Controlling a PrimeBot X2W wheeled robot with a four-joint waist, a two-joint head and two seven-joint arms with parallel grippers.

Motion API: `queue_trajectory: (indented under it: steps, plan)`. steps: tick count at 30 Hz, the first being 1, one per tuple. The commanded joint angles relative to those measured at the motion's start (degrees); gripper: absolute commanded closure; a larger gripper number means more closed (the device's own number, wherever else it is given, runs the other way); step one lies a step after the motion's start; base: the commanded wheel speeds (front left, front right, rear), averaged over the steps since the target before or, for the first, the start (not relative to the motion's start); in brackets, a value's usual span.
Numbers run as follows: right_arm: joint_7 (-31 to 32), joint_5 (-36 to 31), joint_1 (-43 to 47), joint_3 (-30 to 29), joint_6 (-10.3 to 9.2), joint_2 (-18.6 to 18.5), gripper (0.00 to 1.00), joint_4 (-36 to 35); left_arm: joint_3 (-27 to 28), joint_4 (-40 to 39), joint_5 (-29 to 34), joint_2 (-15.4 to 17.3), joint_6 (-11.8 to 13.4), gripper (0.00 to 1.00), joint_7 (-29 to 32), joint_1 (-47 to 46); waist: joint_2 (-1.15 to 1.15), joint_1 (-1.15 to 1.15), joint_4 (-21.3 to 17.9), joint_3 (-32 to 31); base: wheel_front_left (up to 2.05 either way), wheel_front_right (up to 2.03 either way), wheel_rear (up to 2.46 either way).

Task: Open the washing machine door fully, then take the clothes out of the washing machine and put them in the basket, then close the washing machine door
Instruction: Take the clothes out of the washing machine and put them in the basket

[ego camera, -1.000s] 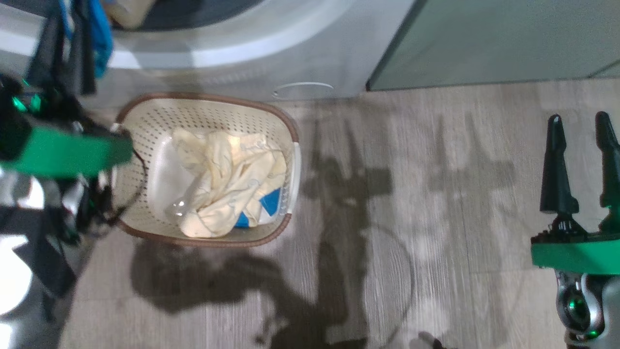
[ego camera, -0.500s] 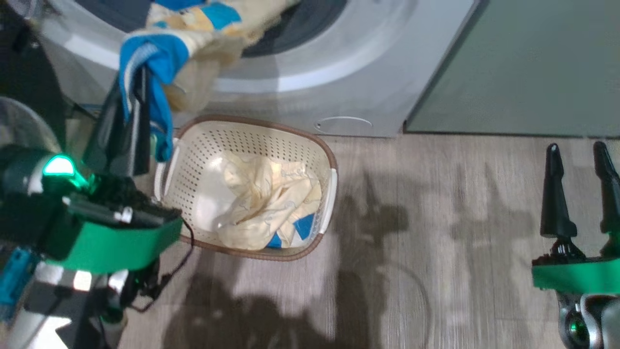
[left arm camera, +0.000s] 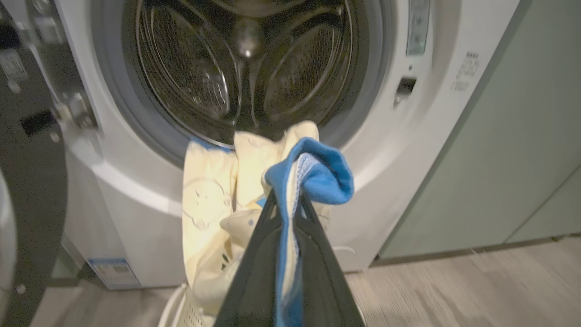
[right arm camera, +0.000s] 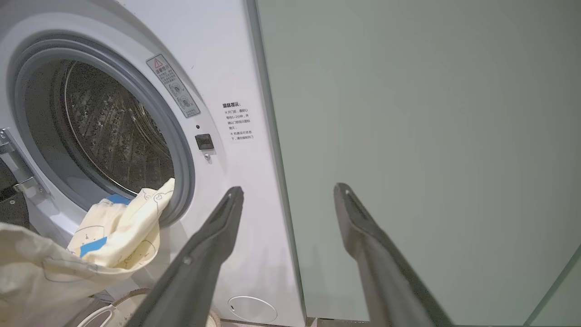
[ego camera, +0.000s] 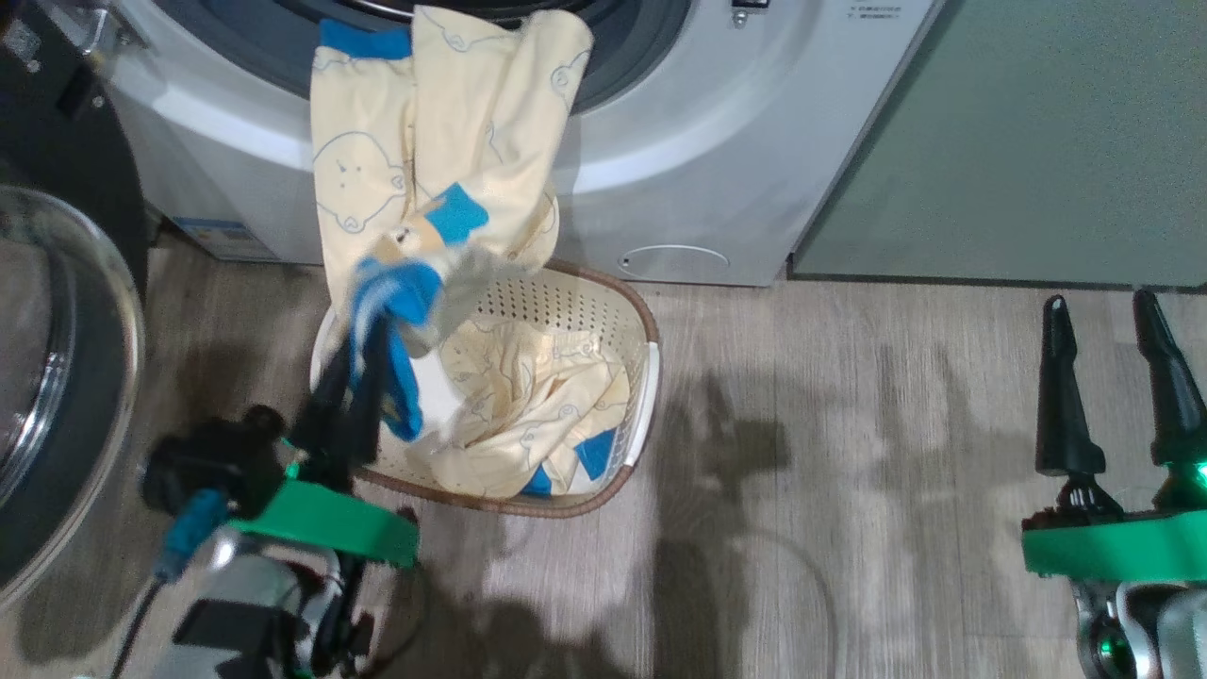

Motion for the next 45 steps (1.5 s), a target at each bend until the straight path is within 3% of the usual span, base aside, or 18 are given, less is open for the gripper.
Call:
queue_trajectory:
  steps: [1,16,32,33,34,45]
  plan:
    - [-0.37,-0.12,0.3,1.36,0.25,-0.95,0.0,-1.67,0.66,3.12,-0.82,0.07,-1.47,1.0,-0.27,-1.41,0.0,0.01,-0.52,0.62,0.0,0.0,0.0]
    - [-0.37,0.93,-2.82,1.7,0.25,-0.07,0.0,-2.36,-2.12,36.42,-1.03,-1.84,-8.71,1.0,-0.28,-15.66,0.0,0.01,-5.45,8.18,0.0,0.0,0.0]
    - [-0.37,3.39,-6.91,3.18,0.25,0.56,0.0,-2.81,-1.29,66.18,-0.74,-1.15,-11.58,1.0,-0.28,-32.96,0.0,0.01,-11.06,16.41,0.0,0.0,0.0]
    - [-0.37,3.61,-7.02,3.16,0.25,0.56,0.0,-2.81,-1.43,67.21,-0.62,-1.09,-11.68,0.45,-0.28,-33.48,0.0,0.01,-11.21,16.62,0.0,0.0,0.0]
    - [-0.37,3.77,-7.11,3.13,0.25,0.56,0.0,-2.79,-1.47,67.93,-0.54,-1.03,-11.65,0.0,-0.28,-33.95,0.0,0.01,-11.32,16.8,0.0,0.0,0.0]
    - [-0.37,4.22,-7.6,2.46,0.25,0.57,0.0,-2.69,-1.05,69.23,-0.27,-1.22,-11.86,0.0,-0.28,-34.83,0.0,0.01,-10.82,17.28,0.0,0.0,0.0]
